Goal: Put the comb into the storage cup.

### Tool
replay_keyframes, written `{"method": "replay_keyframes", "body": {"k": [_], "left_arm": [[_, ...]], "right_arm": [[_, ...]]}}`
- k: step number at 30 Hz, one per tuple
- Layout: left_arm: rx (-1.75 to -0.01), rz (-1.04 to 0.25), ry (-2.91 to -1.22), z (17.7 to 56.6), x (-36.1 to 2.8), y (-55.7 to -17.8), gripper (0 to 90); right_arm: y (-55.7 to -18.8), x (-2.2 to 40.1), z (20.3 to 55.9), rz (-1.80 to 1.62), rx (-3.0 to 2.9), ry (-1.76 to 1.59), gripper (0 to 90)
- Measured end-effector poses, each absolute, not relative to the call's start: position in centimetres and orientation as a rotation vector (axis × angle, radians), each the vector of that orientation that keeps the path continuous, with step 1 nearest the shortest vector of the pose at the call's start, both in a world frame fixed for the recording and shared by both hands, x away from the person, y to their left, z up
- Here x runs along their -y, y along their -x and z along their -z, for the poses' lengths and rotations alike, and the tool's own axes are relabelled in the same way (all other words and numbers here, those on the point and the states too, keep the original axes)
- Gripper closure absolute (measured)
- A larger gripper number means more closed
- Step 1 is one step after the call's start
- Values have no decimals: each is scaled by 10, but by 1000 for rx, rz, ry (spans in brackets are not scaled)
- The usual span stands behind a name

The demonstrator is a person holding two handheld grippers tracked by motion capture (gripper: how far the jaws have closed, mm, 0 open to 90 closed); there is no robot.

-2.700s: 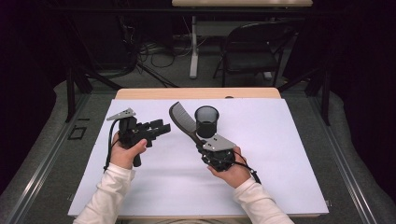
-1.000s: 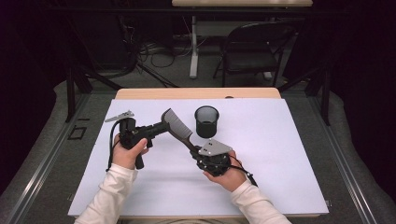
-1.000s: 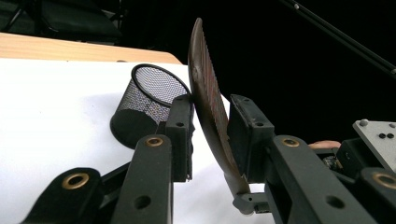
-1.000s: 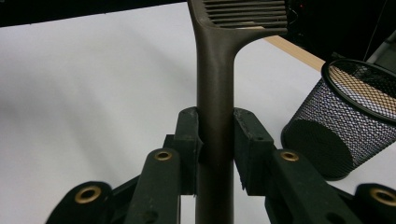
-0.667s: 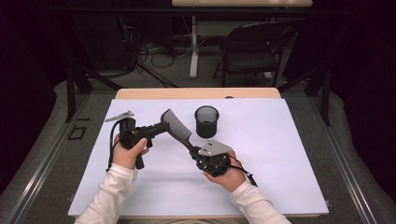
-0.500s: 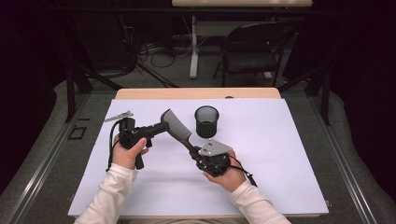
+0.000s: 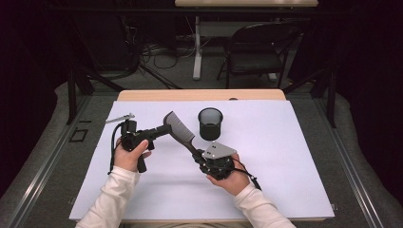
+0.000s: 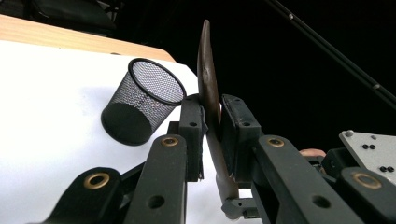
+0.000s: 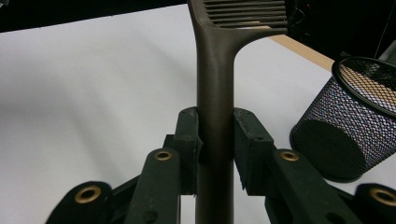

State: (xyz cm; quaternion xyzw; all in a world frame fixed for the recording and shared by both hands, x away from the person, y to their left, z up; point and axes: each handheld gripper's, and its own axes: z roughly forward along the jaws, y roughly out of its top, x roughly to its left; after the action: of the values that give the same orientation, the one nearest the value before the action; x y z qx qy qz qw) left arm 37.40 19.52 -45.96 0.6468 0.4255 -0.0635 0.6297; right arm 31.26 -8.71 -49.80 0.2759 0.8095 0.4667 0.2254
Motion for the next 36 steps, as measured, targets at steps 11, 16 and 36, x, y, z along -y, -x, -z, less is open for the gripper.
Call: {"method": "replay_keyframes", "body": {"k": [11,16,36], "left_arm": [[-985,177,-1470,461,-196,-375,813],[-983,178,-1473,461,-195,-375,821],[-998,191,-1493,462,-193,-374,841]], "right_arm": [[-314,87,502,-1305,-2232,-763,726],[-315,87,505,-1306,-2231,-762,726],[-318,85,515,-1326,-2256,-795,726]]}}
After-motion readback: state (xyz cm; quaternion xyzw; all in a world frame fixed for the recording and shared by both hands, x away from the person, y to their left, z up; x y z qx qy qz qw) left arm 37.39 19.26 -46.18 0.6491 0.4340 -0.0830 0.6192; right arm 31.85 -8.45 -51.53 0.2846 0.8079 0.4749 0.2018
